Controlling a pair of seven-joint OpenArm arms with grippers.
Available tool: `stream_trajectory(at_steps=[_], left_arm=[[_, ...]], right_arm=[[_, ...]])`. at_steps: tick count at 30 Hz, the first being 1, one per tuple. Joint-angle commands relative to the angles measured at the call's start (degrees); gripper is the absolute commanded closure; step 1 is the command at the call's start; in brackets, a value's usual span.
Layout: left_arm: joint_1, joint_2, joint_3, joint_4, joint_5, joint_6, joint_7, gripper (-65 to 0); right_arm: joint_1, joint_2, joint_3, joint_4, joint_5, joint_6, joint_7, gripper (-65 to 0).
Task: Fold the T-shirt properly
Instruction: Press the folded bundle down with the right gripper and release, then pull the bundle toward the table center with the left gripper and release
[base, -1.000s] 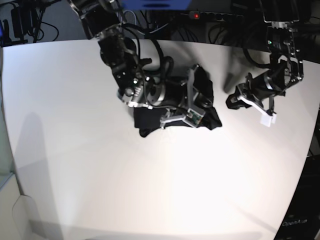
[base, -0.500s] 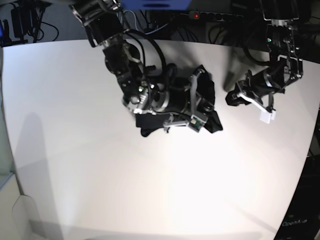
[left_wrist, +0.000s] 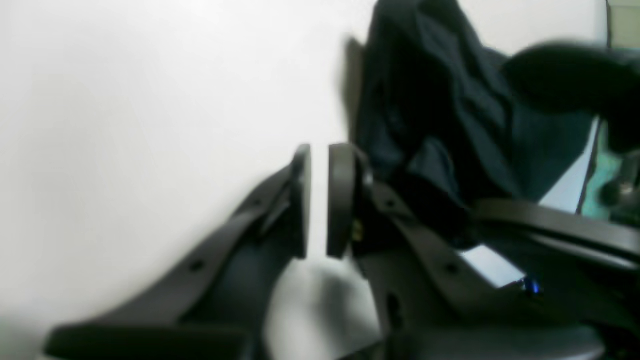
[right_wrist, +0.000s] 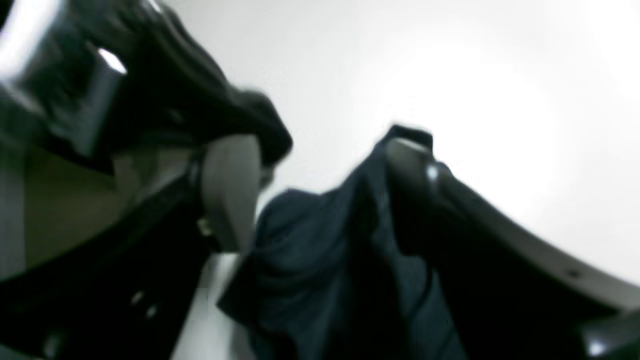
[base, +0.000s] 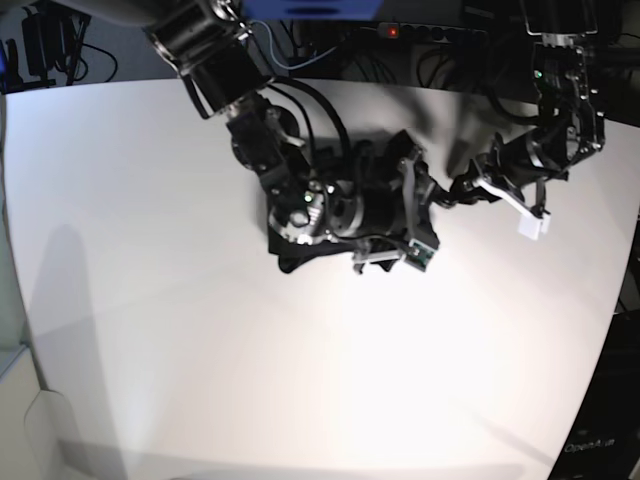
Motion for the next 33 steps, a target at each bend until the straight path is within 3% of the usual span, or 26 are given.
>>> stream_trajectory(at_steps=[1,5,9,12,16,18,25,28,33], left_arm=[[-0.4,-0.7,-0.2,1.0,-1.0,-0.5,-0.4,-5.8],[1.1,-1.1,-0.2,1.6,-1.0,-0.5,-0.7,-5.8],[3.2,-1.2,-0.5,5.1,-0.9,-0.5,-0.4,-5.8],[4.3,-1.3,-0.3,8.3,-0.9,-0.5,-0.3,-5.8],[5.1,-1.3,0.7,10.0,-0.9,-0.5,0.7,-5.8],[4.8,-1.4,2.8,10.0,-0.9,-0.5,3.3,-5.8],[2.8,-2.5,13.0,9.5,-0.8,-0.5,3.8,-5.8],[2.1,-2.0,13.9,9.4,-0.3,0.1,3.8,-5.8],[1.3,1.6,14.1,9.2,5.8,-0.1,4.2,-5.8]], right_arm=[[1.3,-0.6,-0.1,1.9,0.9,-0.1,1.3,-41.2],[1.3,0.6,-0.1,6.1,0.7,-0.1,0.9,-41.1],[1.9,5.2,0.4,8.2,0.7,-0.1,1.3,-37.7],[3.1,8.5,1.4,8.3,0.7,-0.1,1.0,-27.0],[3.0,12.4,6.8,8.3,0.7,-0.1,0.9,-4.5],[2.8,14.7,9.1,8.4,0.8,-0.1,0.9,0.0],[2.6,21.2,14.4,8.2,0.9,0.0,1.4,0.0],[2.6,21.8,15.6,7.8,0.7,2.7,1.5,0.0],[2.3,21.5,16.2,4.5,0.7,2.8,3.1,-0.1]])
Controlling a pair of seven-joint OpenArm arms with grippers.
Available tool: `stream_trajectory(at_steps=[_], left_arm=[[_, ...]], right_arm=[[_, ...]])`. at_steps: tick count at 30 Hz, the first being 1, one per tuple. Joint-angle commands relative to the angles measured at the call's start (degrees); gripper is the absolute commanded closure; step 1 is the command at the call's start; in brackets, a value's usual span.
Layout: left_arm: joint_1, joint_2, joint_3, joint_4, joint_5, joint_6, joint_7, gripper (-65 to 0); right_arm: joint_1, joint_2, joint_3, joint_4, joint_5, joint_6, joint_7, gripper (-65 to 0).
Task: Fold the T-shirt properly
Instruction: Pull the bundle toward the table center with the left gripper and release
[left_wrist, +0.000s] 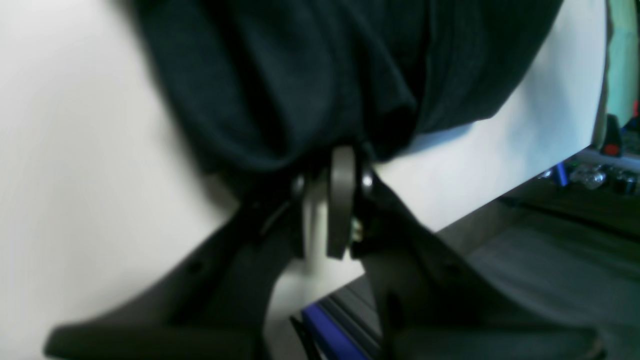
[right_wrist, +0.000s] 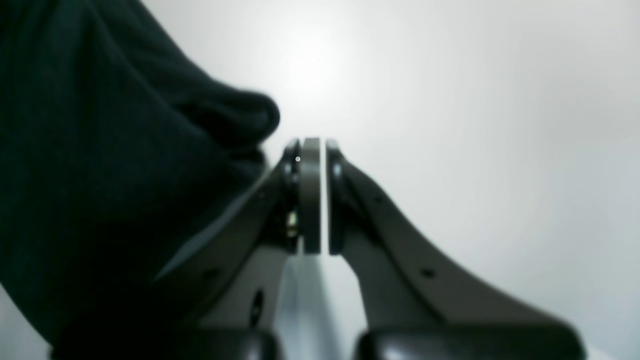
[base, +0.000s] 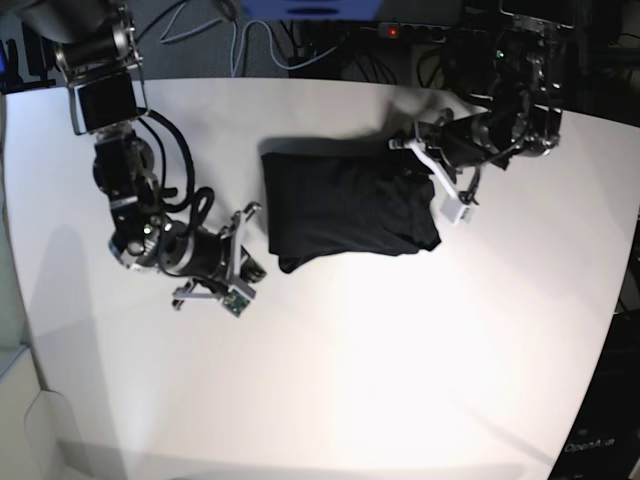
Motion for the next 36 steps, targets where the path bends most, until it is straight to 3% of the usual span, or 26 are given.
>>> stream_trajectory(at_steps=[1,10,22,30,36], left_arm=[[-0.7,0.7,-0.2,0.8,0.9,-0.4,-0.3,-5.8],[-5.3,5.1,-0.2,-6.8,9.2,-0.5,-0.8,-5.8],[-17.5,5.8,-0.3,-17.9,8.7,-0.5,-7.5,-5.8],[-26.9,8.0,1.9,-26.1,8.7,-0.6,-16.4,-5.8],[-28.6,7.5,3.9,-19.6,3.1,-0.5,-17.4,-5.8]], right_arm=[[1.0,0.1,0.1,0.4,0.9,0.6,2.4,-0.1],[-4.3,0.0,0.1,-0.8,0.9,0.6,5.1,-0.1],[-15.2,-1.1,0.0,2.2,0.9,0.6,7.5,0.0],[-23.3,-1.5,-1.4,8.1,0.8,0.6,7.9,0.0],[-23.9,0.1,-2.5,8.9,0.8,0.6,7.8,0.0]])
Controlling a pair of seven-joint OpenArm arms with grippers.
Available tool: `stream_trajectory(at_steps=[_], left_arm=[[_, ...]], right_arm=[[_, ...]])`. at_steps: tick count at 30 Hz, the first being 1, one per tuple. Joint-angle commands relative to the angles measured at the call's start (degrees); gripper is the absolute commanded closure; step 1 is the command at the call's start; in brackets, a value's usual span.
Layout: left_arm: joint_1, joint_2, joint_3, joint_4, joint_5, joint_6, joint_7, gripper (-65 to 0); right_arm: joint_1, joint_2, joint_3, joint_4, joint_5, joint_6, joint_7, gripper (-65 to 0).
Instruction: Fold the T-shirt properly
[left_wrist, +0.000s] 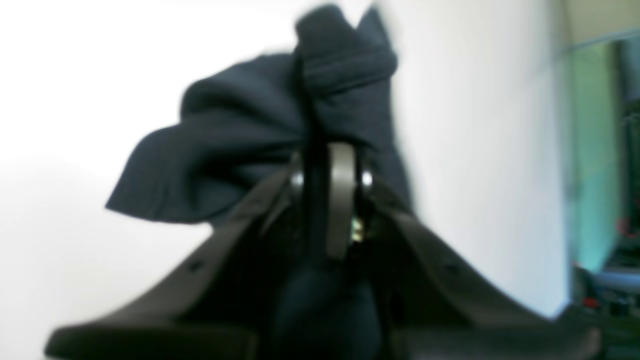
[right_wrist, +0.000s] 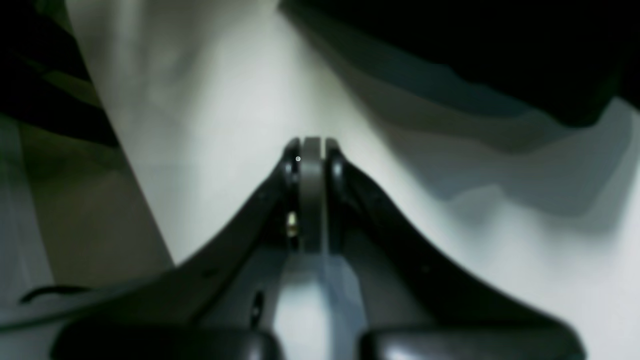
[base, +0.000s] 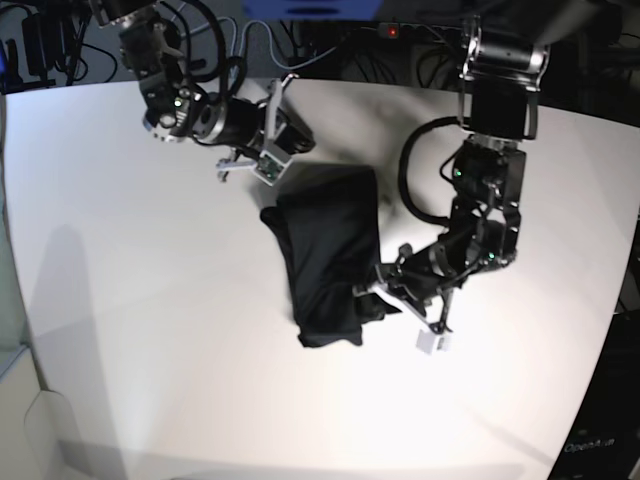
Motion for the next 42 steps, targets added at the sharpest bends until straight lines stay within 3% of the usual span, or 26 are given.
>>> stream_trajectory(at_steps=[1,5,9,18,27,33,37,42], left_arm=[[-1.0,-1.5,-0.4,3.1,-2.2,-0.5,0.5,-5.8],[2.7,-5.1,-0.5,9.8,-5.7,0.1,3.9,-5.8],[9.5,-7.6,-0.6,13.1,-5.6,0.1,2.5,-5.8],[9.2,-7.7,-0.3,0.9,-4.6,-0.3,-6.2,-5.8],[-1.2,1.3,-0.2,-10.9,8.8,-1.0,-6.5,-5.8],[-5.6,7.5,-0.3,-18.6,17.5,-7.1,-9.1,-5.8],[-5.6,8.7,-0.3,-20.4,19.7,-7.4,-13.5,-5.8],[-5.4,7.4,-0.5,-20.0,19.5,-7.4,-13.6,-5.8]], right_arm=[[0.5,1.6,0.6,0.8,-0.5,0.3,-0.7,0.0],[0.7,4.8,2.0,4.2,-0.5,0.3,-0.6,0.0],[-0.6,6.8,7.4,8.7,-0.5,0.3,-1.1,0.0],[-6.5,8.5,18.5,14.6,-0.5,0.3,-0.7,0.0],[-13.8,8.2,29.8,15.3,-0.5,0.3,-0.6,0.0],[-15.9,8.1,33.8,15.2,-0.5,0.3,-0.6,0.0],[-16.3,8.1,35.0,15.2,-0.5,0.3,-0.6,0.0],[-16.4,8.1,35.0,15.1,-0.5,0.3,-0.6,0.0]])
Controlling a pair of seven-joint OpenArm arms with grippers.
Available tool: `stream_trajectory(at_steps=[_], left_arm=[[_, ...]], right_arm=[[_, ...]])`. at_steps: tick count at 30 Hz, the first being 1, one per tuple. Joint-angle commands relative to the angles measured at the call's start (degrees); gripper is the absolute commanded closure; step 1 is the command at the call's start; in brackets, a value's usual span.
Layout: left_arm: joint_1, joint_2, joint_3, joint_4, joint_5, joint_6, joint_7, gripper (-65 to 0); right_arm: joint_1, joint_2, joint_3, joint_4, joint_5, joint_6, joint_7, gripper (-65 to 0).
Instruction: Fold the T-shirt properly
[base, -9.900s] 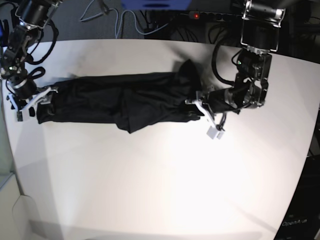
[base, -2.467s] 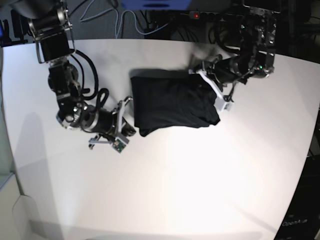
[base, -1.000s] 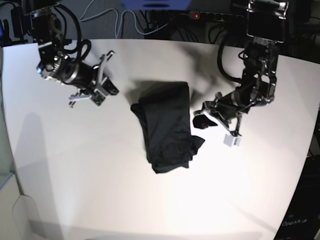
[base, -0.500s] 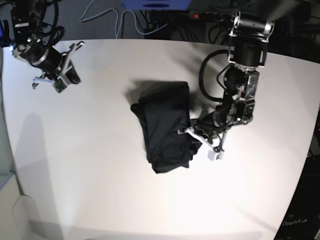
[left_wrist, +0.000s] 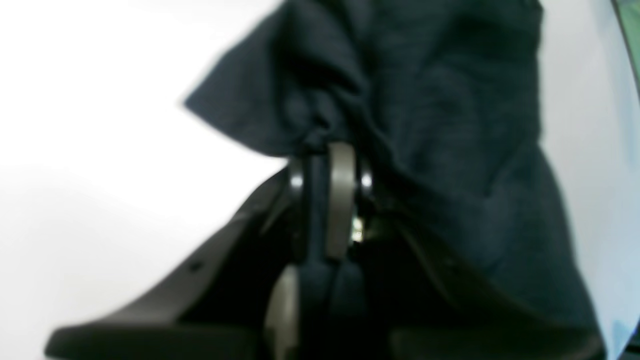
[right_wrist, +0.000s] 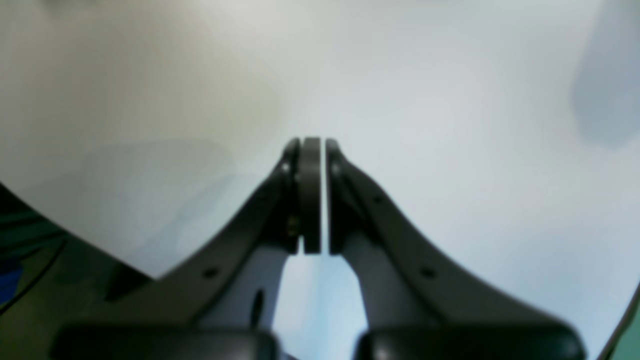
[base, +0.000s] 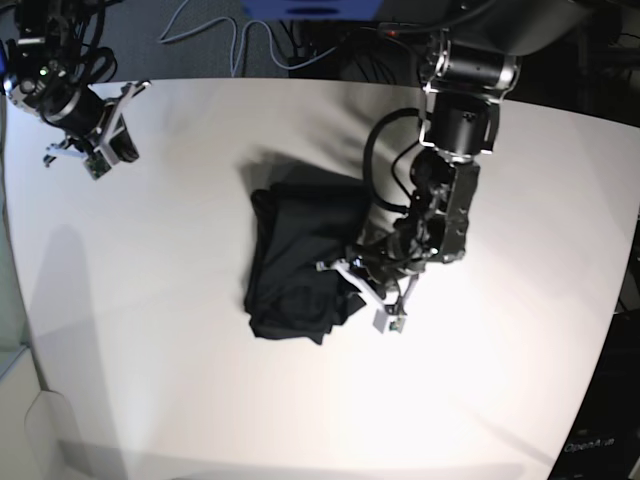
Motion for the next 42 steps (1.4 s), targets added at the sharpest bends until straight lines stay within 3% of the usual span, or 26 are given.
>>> stream_trajectory(at_steps=[1,7,14,20,24,29,34,38,42], left_arm=[[-1.1,-1.3,-0.2,1.1,-0.6,-0.4,-0.5,-5.8],[5.0,-9.7,-0.2,11.9,-10.6,0.0,5.2,-5.8],[20.3,-20.2,-3.2,35.5,-21.9,0.2,12.9,-5.8],[38.0,-20.5,-14.8,54.0,-20.4,0.2,19.6,-5.8],[49.1,-18.4,-17.0,60.0,-16.5,0.2,20.2,-5.8],[58.2,-13.2,-16.9,59.1,-5.6,-0.4,16.1,-5.8],[61.8,-8.4,-16.8,53.1,6.7,-0.6,7.8,-5.8],[61.8,-7.4,-12.8,42.1,13.7,-3.8,-1.1,-5.8],[60.2,-7.3,-9.1,26.0,17.6,-5.2,-13.8,-5.8]], right_arm=[[0.0,0.9,0.4,0.8,0.6,0.0,1.2,0.0],[-0.6,0.8,0.2,0.8,0.6,0.0,1.1,0.0],[-4.3,-3.1,4.1,1.1,0.5,0.0,1.8,0.0],[-11.9,-5.6,7.4,1.0,0.5,0.0,11.7,0.0],[-16.0,-6.0,7.4,-2.2,0.5,0.0,16.3,0.0],[-17.8,-7.1,7.2,-10.8,0.5,0.0,23.4,0.0],[-17.7,-7.2,6.8,-21.4,0.5,0.0,28.6,0.0],[-14.8,-7.8,6.0,-32.3,0.5,0.0,32.2,0.0],[-10.9,-7.7,6.0,-46.0,0.5,0.0,37.6,0.0]])
